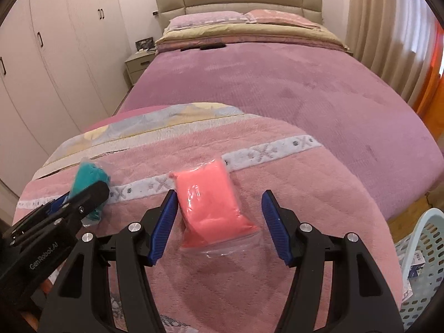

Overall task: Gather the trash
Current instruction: 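Grasp the teal plastic packet with the left tool while the right tool grasps the pink packet, then carry both packets over the teal basket and open both tools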

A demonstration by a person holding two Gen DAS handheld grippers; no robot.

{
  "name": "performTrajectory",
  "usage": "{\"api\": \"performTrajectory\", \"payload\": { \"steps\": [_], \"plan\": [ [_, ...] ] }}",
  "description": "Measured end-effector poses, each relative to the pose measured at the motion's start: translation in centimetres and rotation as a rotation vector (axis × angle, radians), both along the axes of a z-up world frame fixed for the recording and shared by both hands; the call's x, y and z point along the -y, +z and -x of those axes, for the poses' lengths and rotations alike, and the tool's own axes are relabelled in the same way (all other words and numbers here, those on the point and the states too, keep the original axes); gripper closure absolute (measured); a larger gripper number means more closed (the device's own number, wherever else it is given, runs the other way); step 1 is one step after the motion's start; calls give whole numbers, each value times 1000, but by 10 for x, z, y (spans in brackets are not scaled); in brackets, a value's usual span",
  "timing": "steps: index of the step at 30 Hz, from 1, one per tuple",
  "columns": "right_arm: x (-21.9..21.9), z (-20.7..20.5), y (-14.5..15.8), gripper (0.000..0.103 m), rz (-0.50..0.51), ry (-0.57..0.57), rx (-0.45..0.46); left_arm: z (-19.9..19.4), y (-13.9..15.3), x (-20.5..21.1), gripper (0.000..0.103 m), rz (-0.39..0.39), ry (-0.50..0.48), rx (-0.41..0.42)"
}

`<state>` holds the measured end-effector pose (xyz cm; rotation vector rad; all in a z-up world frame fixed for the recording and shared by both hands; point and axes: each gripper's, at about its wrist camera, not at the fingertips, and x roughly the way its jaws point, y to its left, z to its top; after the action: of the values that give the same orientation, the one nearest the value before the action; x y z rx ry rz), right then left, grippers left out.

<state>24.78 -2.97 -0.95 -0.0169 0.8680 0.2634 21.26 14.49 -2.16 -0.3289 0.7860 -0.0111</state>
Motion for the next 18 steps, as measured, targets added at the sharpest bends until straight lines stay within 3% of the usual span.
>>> {"api": "performTrajectory", "payload": {
  "steps": [6,11,18],
  "plan": [
    [0,16,13,68,34,-27,98,3,3,6,64,-25,-7,23],
    [11,48,26,68,64,-51,107,14,11,14,64,-44,-30,47],
    [43,104,61,68,89,-115,184,64,45,52,64,-52,-150,109]
  ]
}}
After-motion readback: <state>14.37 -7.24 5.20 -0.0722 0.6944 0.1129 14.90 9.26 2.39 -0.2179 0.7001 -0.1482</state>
